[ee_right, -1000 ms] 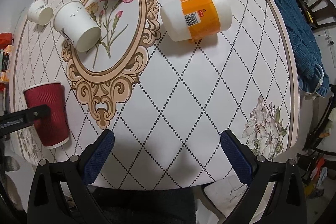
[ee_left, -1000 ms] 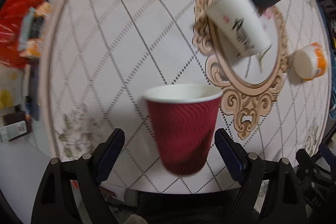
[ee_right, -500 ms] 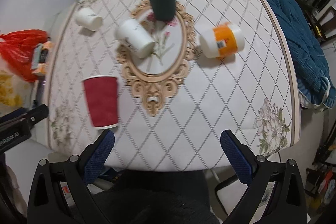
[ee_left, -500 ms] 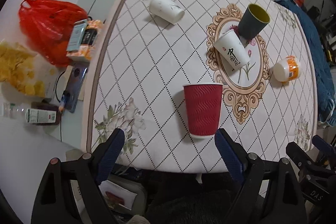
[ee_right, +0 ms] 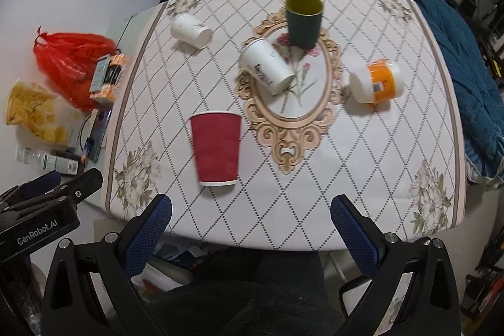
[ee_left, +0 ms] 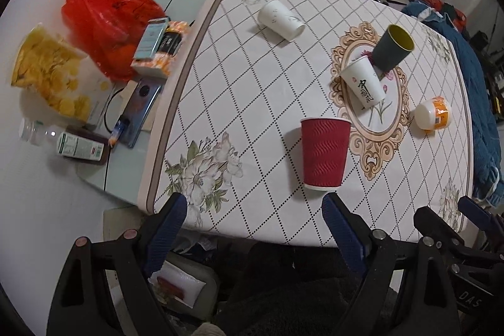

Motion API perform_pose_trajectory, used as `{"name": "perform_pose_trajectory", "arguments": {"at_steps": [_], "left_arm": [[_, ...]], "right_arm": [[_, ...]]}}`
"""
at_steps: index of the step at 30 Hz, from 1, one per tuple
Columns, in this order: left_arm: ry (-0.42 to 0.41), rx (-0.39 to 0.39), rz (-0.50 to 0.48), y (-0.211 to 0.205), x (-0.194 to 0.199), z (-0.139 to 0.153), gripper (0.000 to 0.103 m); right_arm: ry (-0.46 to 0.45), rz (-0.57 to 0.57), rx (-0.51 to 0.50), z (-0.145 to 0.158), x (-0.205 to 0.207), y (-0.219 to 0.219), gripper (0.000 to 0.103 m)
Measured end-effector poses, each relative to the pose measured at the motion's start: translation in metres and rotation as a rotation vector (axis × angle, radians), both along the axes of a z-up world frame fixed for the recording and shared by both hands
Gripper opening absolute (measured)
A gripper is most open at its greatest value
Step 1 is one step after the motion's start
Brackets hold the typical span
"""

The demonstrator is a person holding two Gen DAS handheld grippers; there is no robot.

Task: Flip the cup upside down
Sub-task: 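Grasp the red cup with the right tool while the left tool releases it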

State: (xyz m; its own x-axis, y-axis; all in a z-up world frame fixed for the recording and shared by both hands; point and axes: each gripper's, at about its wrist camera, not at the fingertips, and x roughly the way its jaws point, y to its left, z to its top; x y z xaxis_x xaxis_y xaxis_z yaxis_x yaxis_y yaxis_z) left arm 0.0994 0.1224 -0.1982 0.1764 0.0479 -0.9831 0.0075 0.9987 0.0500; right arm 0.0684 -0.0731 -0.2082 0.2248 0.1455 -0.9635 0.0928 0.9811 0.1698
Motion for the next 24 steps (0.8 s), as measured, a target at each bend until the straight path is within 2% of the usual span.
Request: {"name": "perform_pose_trajectory", "arguments": {"at_steps": [6, 8, 13, 17, 24], "left_arm": [[0.003, 0.010, 0.086, 0.013, 0.002, -0.007, 0.088], [0.004, 0.024, 0.112, 0.018, 0.005, -0.013, 0.102], [-0.013, 0.051, 0.206, 0.035, 0.010, -0.026, 0.102], [0.017, 0.045, 0.285, 0.050, 0.010, -0.044, 0.102], [0.060, 0.043, 0.381, 0.065, 0.000, -0.070, 0.102]], "right_arm": [[0.002, 0.052, 0.019, -0.003, 0.015, 0.010, 0.103], [0.013, 0.084, 0.030, -0.006, 0.025, 0.014, 0.103], [0.040, 0.213, 0.018, -0.015, 0.051, 0.026, 0.103], [-0.008, 0.429, -0.076, -0.017, 0.071, 0.046, 0.103], [-0.063, 0.912, -0.370, -0.038, 0.085, 0.096, 0.103]]}}
